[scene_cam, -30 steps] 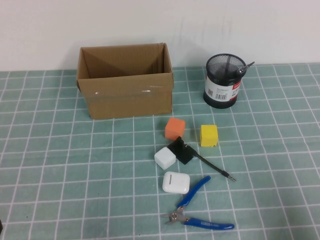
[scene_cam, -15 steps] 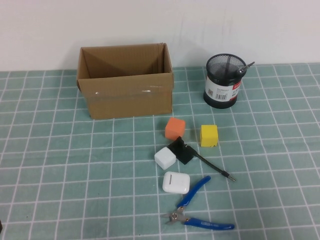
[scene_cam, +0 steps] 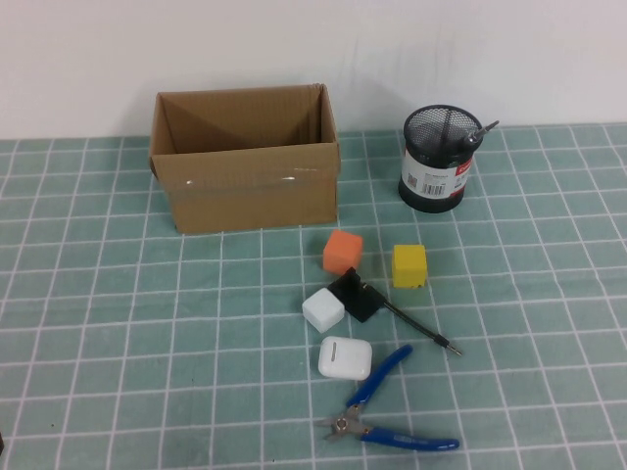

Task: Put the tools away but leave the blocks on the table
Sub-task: Pick up the pliers from the table, then place the Pliers into the box

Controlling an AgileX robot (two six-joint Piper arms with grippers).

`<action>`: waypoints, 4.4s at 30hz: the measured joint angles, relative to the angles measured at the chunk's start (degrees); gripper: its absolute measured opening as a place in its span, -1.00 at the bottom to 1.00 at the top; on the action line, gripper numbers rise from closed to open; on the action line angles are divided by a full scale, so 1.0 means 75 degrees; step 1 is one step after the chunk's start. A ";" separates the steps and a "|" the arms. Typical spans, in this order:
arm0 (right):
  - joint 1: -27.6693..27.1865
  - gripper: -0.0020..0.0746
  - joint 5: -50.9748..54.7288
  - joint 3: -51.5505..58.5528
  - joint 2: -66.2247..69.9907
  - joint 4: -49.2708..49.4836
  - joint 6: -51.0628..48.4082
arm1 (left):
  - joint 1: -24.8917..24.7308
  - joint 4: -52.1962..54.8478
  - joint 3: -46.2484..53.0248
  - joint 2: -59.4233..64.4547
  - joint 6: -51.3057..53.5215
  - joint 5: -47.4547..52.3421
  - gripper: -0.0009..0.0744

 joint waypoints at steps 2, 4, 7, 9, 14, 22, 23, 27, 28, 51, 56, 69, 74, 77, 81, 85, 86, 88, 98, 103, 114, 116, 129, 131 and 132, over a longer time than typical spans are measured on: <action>0.0785 -0.95 -0.0052 -0.0205 0.0395 -0.0095 -0.0215 | 0.0000 0.0000 0.0000 0.0000 0.0000 0.0000 -0.99; 0.1553 -0.95 -0.0082 -0.0387 0.0823 -0.0243 -0.0352 | 0.0000 0.0000 0.0000 0.0000 0.0000 0.0000 -0.99; 0.2771 -0.95 -0.0184 -0.0657 0.1452 -0.0759 -0.0492 | 0.0000 0.0000 0.0000 0.0000 0.0000 0.0000 -0.99; 0.3559 -0.95 -0.0213 -0.0849 0.1928 -0.1291 -0.0563 | 0.0000 0.0000 0.0000 0.0000 0.0000 0.0000 -0.99; 0.4917 -0.65 -0.0213 -0.1331 0.2953 -0.2219 -0.1101 | 0.0000 0.0000 0.0000 0.0000 0.0000 0.0000 -0.99; 0.5288 -0.13 -0.0323 -0.1773 0.3987 -0.2142 -0.2520 | 0.0000 0.0000 0.0000 0.0000 0.0000 0.0000 -0.99; 0.5288 -0.13 -0.0323 -0.1852 0.4117 -0.2069 -0.2622 | 0.0000 0.0000 0.0000 0.0000 0.0000 0.0000 -0.99; 0.5288 -0.13 -0.0323 -0.2144 0.4606 -0.1971 -0.2706 | 0.0000 0.0000 0.0000 0.0000 0.0000 0.0000 -0.99; 0.5288 -0.13 -0.0323 -0.2200 0.4681 -0.1971 -0.2706 | 0.0000 0.0000 0.0000 0.0000 0.0000 0.0000 -0.99; 0.5444 -0.21 -0.0411 -0.2435 0.5576 -0.1899 -0.2835 | 0.0000 0.0000 0.0000 0.0000 0.0000 0.0000 -0.99; 0.5444 -0.27 -0.0481 -0.2435 0.5669 -0.1899 -0.2642 | 0.0000 0.0000 0.0000 0.0000 0.0000 0.0000 -0.99; 0.5633 -0.96 -0.0496 -0.2460 0.4639 -0.2396 -0.1489 | 0.0000 0.0000 0.0000 0.0000 0.0000 0.0007 -0.99; 0.5749 -0.96 -0.0508 -0.3160 0.3802 -0.3290 -0.0851 | 0.0000 0.0000 0.0000 0.0000 0.0000 0.0007 -0.99; 0.5749 -0.96 -0.0874 -0.3823 0.3744 -0.4062 -0.0490 | 0.0000 0.0000 0.0000 0.0000 0.0000 0.0007 -0.99; 0.5715 -0.96 -0.1901 -0.4687 0.4049 -0.5191 -0.0370 | 0.0000 0.0000 0.0000 0.0000 0.0000 0.0007 -0.99; 0.5405 -0.96 -0.2735 -0.5770 0.4785 -0.5838 -0.0358 | 0.0000 0.0000 0.0000 0.0000 0.0000 0.0007 -0.99; 0.5331 -0.96 -0.2911 -0.6028 0.4975 -0.5916 -0.0339 | 0.0000 0.0000 0.0000 0.0000 0.0000 0.0007 -0.99; 0.5147 -0.96 -0.3234 -0.6685 0.5473 -0.6134 -0.0339 | 0.0000 0.0000 0.0000 0.0000 0.0000 0.0007 -0.99; 0.4761 -0.96 -0.4321 -0.9261 0.7616 -0.6892 -0.0247 | 0.0000 0.0000 0.0000 0.0000 0.0000 0.0007 -0.99; 0.4827 -0.96 -0.4507 -0.9413 0.8049 -0.6850 -0.0196 | 0.0000 0.0000 0.0000 0.0000 0.0000 0.0007 -0.99; 0.4921 -0.96 -0.4326 -0.9413 0.8334 -0.7209 -0.0224 | 0.0000 0.0000 0.0000 0.0000 0.0000 0.0007 -0.99; 0.4921 -0.96 -0.4326 -0.9413 0.8334 -0.7228 -0.0211 | 0.0000 0.0000 0.0000 0.0000 0.0000 0.0007 -0.99; 0.5013 -0.27 -0.4081 -0.9413 0.8320 -0.7392 -0.0227 | 0.0000 0.0000 0.0000 -0.0013 0.0000 0.0007 -0.99; 0.5058 -0.27 -0.3838 -0.9413 0.8290 -0.7495 -0.0227 | 0.0000 0.0000 0.0000 -0.0013 0.0000 0.0007 -0.99; 0.5067 -0.27 -0.3779 -0.9413 0.8252 -0.7495 -0.0227 | 0.0000 0.0000 0.0000 -0.0013 0.0000 0.0007 -0.99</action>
